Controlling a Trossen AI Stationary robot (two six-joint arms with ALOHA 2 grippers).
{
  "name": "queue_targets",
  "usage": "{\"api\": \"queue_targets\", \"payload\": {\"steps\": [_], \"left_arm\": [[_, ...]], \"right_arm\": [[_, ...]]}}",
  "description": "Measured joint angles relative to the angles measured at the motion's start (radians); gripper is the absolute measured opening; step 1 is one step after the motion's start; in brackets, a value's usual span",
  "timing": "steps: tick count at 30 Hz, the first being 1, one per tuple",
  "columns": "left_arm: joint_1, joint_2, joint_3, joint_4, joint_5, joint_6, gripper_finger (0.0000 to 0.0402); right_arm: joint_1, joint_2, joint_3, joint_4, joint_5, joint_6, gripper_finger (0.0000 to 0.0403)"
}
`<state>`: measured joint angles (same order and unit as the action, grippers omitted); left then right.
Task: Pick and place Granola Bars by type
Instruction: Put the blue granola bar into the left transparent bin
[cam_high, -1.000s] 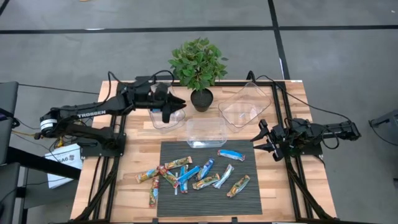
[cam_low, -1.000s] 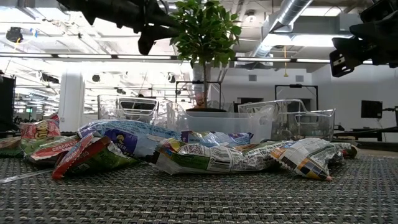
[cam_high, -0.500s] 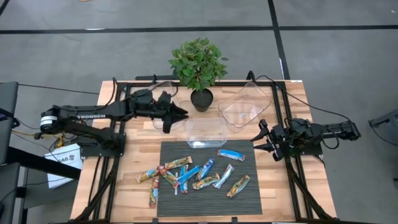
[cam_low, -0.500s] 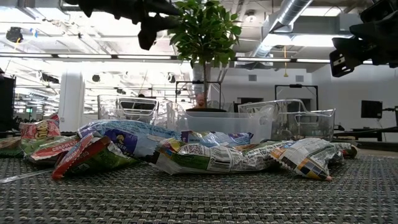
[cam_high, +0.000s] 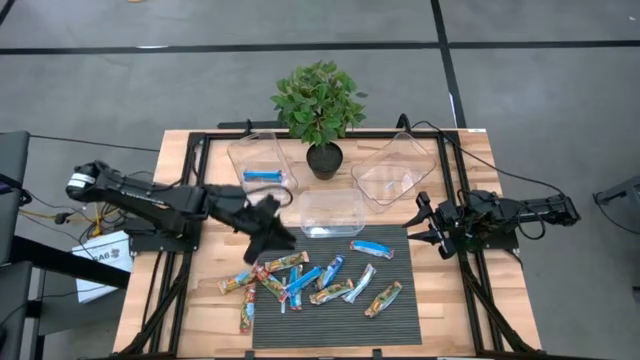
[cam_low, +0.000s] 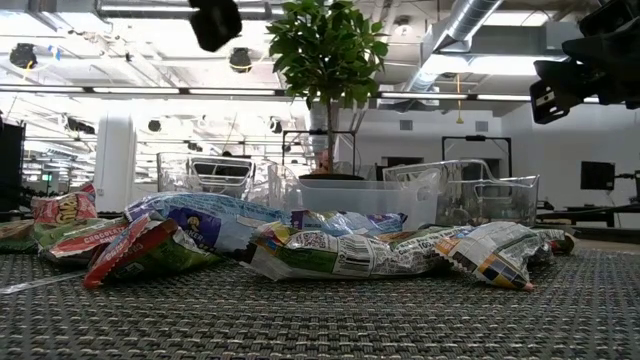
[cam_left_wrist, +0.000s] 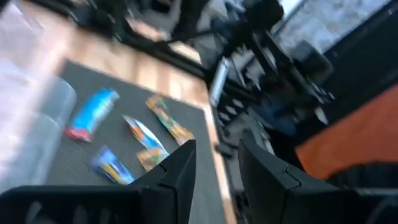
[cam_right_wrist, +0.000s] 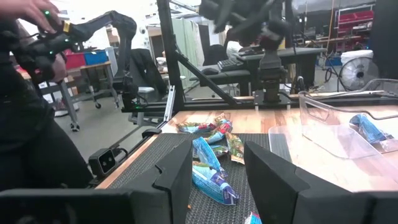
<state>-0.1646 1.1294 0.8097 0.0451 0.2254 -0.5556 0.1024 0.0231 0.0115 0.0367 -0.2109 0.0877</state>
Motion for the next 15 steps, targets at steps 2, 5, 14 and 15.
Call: {"api": "queue_targets", "payload": {"steps": [2, 5, 14, 15], "left_arm": [[-0.045, 0.0, 0.0, -0.023, 0.003, -0.022, 0.0112], [-0.115, 0.0, 0.0, -0.057, 0.004, -0.035, 0.0112], [-0.27, 0.0, 0.0, -0.063, -0.009, -0.034, 0.0112], [-0.28, 0.0, 0.0, -0.063, -0.02, -0.034, 0.0112]], "right_arm": [[0.0, 0.0, 0.0, 0.0, 0.0, 0.0, 0.0139], [0.0, 0.0, 0.0, 0.0, 0.0, 0.0, 0.0137], [0.0, 0.0, 0.0, 0.0, 0.0, 0.0, 0.0139], [0.0, 0.0, 0.0, 0.0, 0.0, 0.0, 0.0138]]}}
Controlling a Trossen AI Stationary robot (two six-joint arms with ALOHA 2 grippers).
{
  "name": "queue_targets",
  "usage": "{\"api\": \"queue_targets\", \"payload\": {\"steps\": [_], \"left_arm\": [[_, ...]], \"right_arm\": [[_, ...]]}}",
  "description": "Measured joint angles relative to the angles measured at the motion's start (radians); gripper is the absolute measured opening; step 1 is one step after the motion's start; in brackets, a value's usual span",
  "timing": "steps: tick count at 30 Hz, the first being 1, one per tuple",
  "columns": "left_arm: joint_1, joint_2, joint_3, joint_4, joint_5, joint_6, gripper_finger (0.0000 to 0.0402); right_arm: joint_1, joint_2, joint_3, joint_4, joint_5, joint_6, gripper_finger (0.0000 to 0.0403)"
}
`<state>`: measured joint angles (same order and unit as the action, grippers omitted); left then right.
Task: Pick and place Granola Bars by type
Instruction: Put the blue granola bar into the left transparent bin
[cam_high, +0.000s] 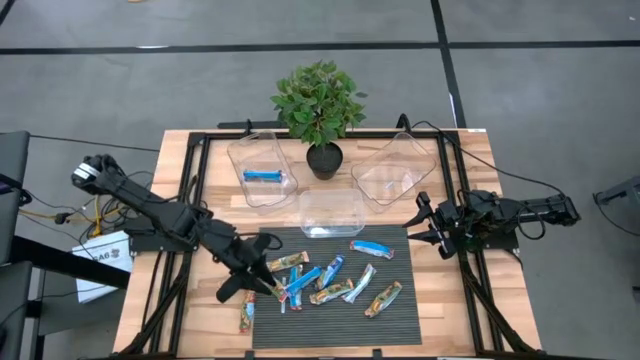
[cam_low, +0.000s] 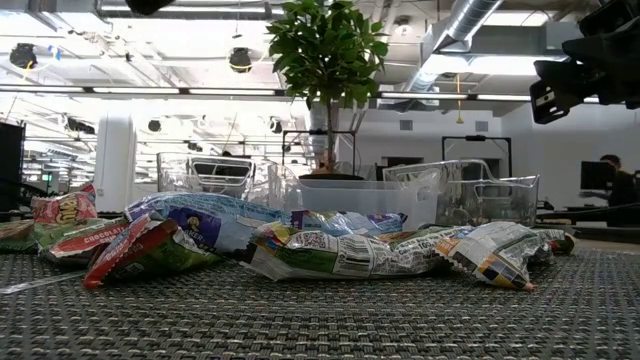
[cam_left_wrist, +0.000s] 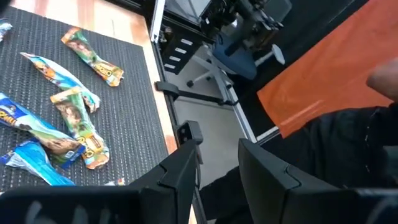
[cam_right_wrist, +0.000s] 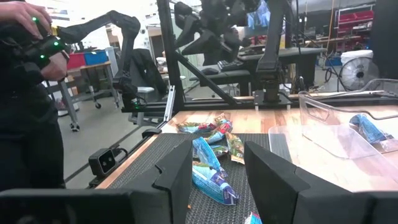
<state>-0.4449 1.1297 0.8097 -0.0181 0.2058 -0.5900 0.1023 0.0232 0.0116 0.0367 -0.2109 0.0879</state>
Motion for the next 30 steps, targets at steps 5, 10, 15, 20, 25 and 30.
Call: {"api": "queue_targets", "payload": {"steps": [5, 10, 15, 20, 25, 30], "left_arm": [[-0.038, 0.0, 0.0, -0.015, -0.07, 0.0, 0.0112], [-0.062, 0.001, 0.0, -0.083, -0.125, 0.0, 0.0112], [-0.066, 0.037, 0.009, -0.111, -0.156, -0.053, 0.0112], [-0.064, 0.144, 0.105, -0.251, -0.24, -0.098, 0.0112], [-0.035, 0.285, 0.253, -0.39, -0.292, -0.11, 0.0112], [-0.003, 0.429, 0.417, -0.52, -0.306, -0.125, 0.0112]], "right_arm": [[0.0, 0.0, 0.0, 0.0, 0.0, 0.0, 0.0137], [0.0, 0.0, 0.0, 0.0, 0.0, 0.0, 0.0139], [0.0, 0.0, 0.0, 0.0, 0.0, 0.0, 0.0137], [0.0, 0.0, 0.0, 0.0, 0.0, 0.0, 0.0139], [0.0, 0.0, 0.0, 0.0, 0.0, 0.0, 0.0137], [0.0, 0.0, 0.0, 0.0, 0.0, 0.0, 0.0139]]}}
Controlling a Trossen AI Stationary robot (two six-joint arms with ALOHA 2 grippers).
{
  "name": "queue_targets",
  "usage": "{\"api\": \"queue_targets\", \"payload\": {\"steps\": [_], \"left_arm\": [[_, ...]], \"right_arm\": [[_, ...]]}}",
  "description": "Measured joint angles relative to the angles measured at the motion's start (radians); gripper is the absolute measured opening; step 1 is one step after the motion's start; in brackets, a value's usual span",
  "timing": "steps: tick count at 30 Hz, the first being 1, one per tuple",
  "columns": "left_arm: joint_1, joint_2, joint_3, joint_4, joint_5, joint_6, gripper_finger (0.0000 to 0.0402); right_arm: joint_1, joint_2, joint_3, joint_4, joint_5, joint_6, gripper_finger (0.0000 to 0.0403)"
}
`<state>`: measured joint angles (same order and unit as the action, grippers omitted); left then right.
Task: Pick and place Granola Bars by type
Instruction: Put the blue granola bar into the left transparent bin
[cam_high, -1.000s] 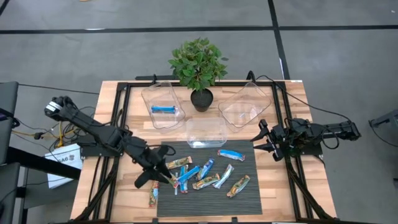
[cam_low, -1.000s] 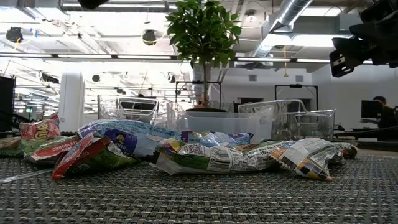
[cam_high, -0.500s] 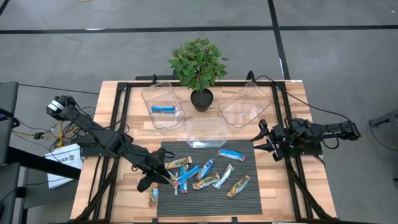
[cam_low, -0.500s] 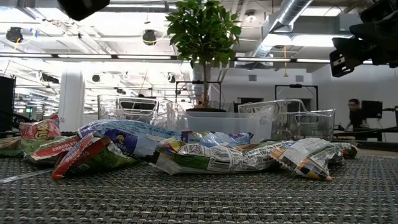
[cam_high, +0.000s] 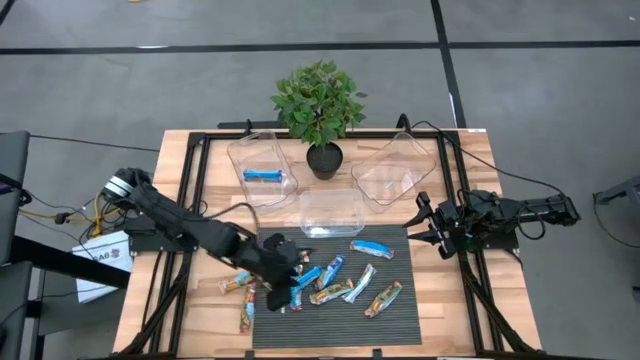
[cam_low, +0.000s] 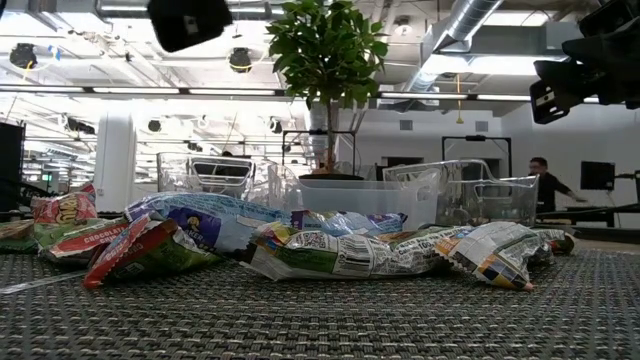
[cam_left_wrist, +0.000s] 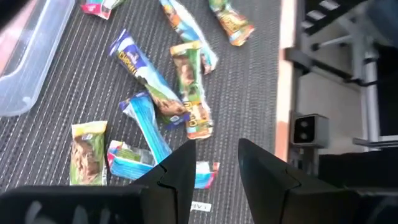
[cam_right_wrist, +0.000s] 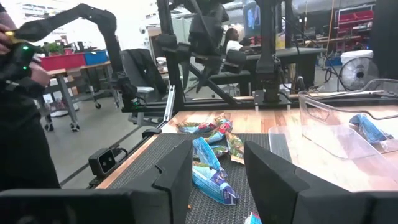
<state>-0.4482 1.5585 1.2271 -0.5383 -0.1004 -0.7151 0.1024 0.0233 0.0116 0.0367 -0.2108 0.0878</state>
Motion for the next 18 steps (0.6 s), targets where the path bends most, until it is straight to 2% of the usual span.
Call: {"api": "queue_targets", "payload": {"steps": [10, 18], "left_arm": [[0.057, 0.227, 0.266, -0.328, -0.018, -0.157, 0.0112], [0.063, 0.295, 0.329, -0.38, -0.014, -0.19, 0.0112]], "right_arm": [[0.0, 0.0, 0.0, 0.0, 0.0, 0.0, 0.0138], [0.0, 0.0, 0.0, 0.0, 0.001, 0.0, 0.0137]]}}
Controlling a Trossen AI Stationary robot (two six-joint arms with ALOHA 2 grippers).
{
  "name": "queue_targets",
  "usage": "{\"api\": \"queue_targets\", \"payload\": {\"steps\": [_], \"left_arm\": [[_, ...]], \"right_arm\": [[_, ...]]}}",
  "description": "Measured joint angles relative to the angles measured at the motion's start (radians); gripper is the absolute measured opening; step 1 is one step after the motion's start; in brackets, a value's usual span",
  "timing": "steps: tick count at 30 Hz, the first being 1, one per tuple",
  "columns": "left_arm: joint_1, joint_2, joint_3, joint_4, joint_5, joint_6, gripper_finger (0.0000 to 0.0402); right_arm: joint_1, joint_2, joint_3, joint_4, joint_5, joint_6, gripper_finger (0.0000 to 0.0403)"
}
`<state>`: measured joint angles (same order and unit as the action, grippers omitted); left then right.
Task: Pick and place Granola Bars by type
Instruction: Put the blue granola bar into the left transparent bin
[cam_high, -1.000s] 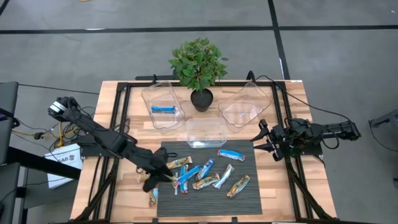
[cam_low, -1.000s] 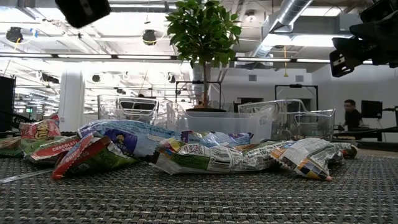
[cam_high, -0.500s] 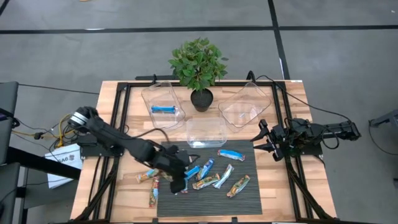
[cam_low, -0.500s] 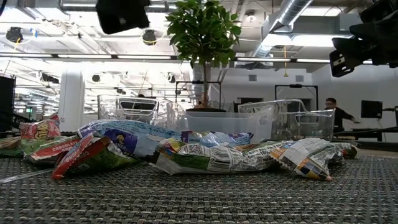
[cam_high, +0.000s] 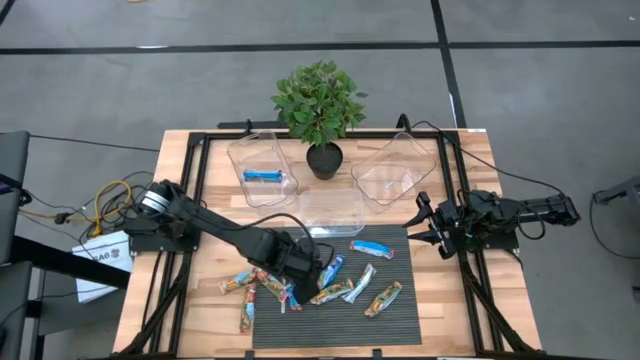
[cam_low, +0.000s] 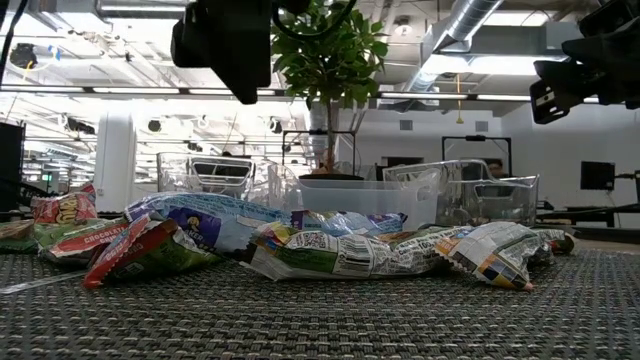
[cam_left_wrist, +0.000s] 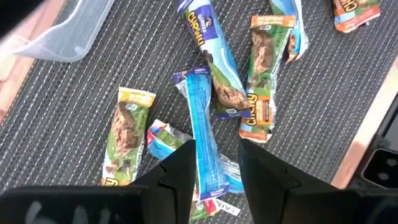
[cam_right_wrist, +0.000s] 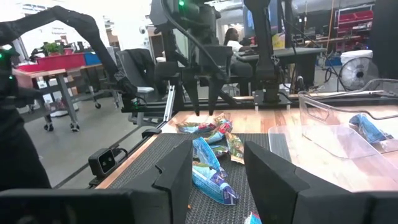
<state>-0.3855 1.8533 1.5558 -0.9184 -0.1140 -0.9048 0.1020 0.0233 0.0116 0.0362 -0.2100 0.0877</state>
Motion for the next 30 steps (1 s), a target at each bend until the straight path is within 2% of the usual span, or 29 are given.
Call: {"api": "queue_targets", "payload": {"steps": [8, 23, 30], "left_arm": [[0.0, 0.002, 0.0, -0.011, -0.004, -0.043, 0.0112], [-0.009, 0.113, -0.001, 0.023, 0.005, -0.065, 0.0113], [-0.011, 0.145, -0.002, 0.03, 0.032, -0.059, 0.015]], "right_arm": [[0.0, 0.0, 0.0, 0.0, 0.0, 0.0, 0.0139], [0.0, 0.007, 0.0, 0.0, 0.002, 0.0, 0.0137], [0.0, 0.009, 0.0, -0.003, 0.002, 0.0, 0.0139]]}}
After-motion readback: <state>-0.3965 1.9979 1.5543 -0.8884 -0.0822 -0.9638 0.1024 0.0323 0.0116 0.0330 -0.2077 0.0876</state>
